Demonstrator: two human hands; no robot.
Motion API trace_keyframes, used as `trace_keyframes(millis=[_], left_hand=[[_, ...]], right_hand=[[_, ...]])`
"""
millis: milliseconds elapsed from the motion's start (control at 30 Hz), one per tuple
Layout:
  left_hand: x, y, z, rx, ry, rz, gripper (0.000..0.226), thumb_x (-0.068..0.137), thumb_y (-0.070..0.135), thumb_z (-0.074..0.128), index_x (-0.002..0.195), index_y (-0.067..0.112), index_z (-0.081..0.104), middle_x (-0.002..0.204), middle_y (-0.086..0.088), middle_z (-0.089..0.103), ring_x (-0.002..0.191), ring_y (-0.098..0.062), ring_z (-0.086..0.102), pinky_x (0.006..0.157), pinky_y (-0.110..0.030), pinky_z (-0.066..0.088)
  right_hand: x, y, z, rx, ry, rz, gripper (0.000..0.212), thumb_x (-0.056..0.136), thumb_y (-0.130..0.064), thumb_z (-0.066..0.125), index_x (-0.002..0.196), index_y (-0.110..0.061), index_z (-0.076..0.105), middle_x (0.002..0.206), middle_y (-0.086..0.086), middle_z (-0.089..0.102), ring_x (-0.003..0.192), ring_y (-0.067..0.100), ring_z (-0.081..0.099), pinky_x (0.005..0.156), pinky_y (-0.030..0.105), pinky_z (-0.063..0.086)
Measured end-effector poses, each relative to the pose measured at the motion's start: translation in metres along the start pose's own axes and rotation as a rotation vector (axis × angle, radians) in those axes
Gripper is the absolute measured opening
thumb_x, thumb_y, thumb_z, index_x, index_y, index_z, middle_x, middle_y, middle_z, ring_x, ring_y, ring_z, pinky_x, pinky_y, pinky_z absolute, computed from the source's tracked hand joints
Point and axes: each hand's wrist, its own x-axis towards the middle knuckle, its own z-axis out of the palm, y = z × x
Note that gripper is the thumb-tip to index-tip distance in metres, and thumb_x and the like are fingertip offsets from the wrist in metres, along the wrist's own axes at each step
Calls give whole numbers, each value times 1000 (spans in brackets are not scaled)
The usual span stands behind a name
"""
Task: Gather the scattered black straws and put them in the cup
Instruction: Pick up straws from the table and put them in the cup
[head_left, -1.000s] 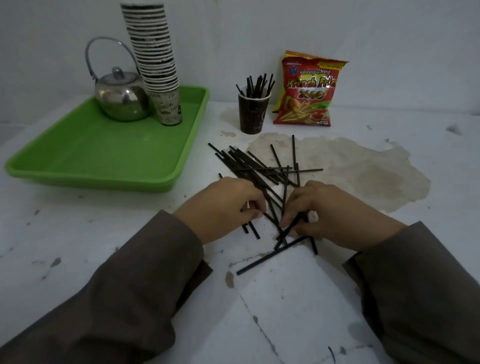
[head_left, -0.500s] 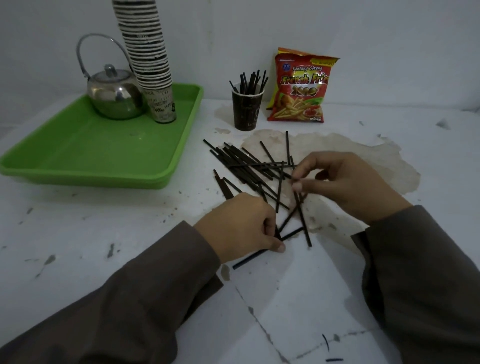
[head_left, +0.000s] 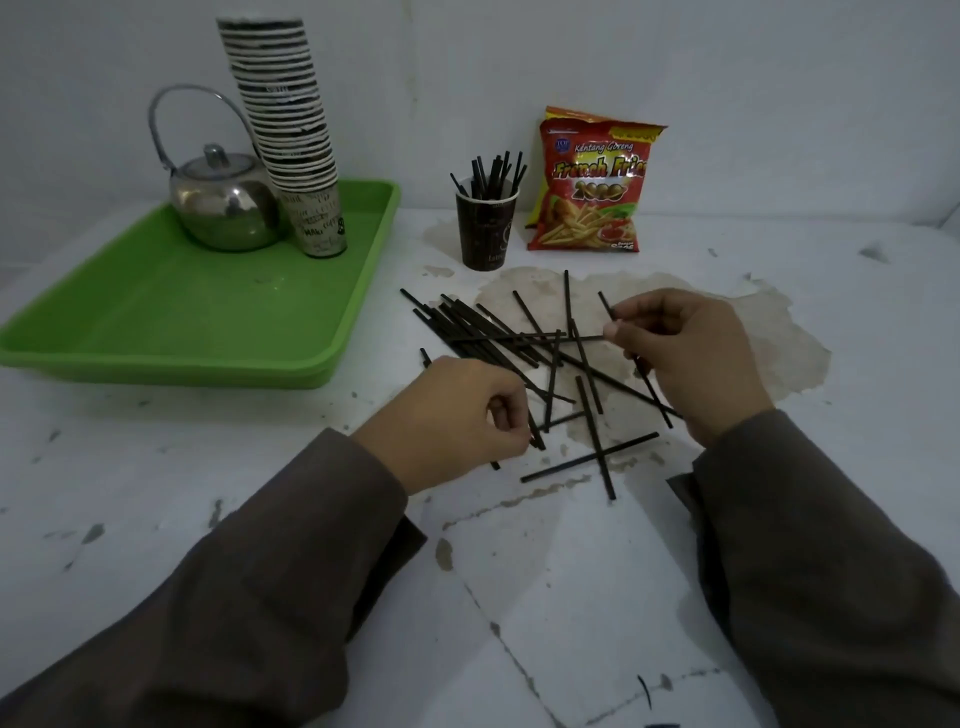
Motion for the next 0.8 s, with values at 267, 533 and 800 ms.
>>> trace_keyframes(millis=[267, 533, 800], left_hand=[[16, 4, 12, -101, 260, -184, 9, 76, 15, 65, 80, 22, 59, 69, 6, 60, 61, -5, 54, 51, -8, 41], [10, -15, -20, -67, 33, -193, 14, 78, 17, 63, 88, 25, 68, 65, 0, 63, 47, -2, 47, 50, -11, 38], [0, -24, -49, -332, -27, -208, 10, 79, 15, 65, 78, 25, 68, 65, 5, 70, 62, 0, 61, 64, -13, 48]], right_hand=[[20, 3, 30, -438, -59, 178, 21, 76, -21, 73, 89, -5, 72, 94, 13, 71, 82, 19, 62, 72, 24, 46], [18, -4, 36, -539, -104, 178, 23, 80, -18, 67, 88, 3, 70, 94, 18, 70, 84, 27, 64, 76, 33, 54], [13, 0, 19, -238, -32, 184, 12, 77, -17, 68, 66, -12, 68, 70, 4, 66, 56, 7, 52, 51, 18, 40]])
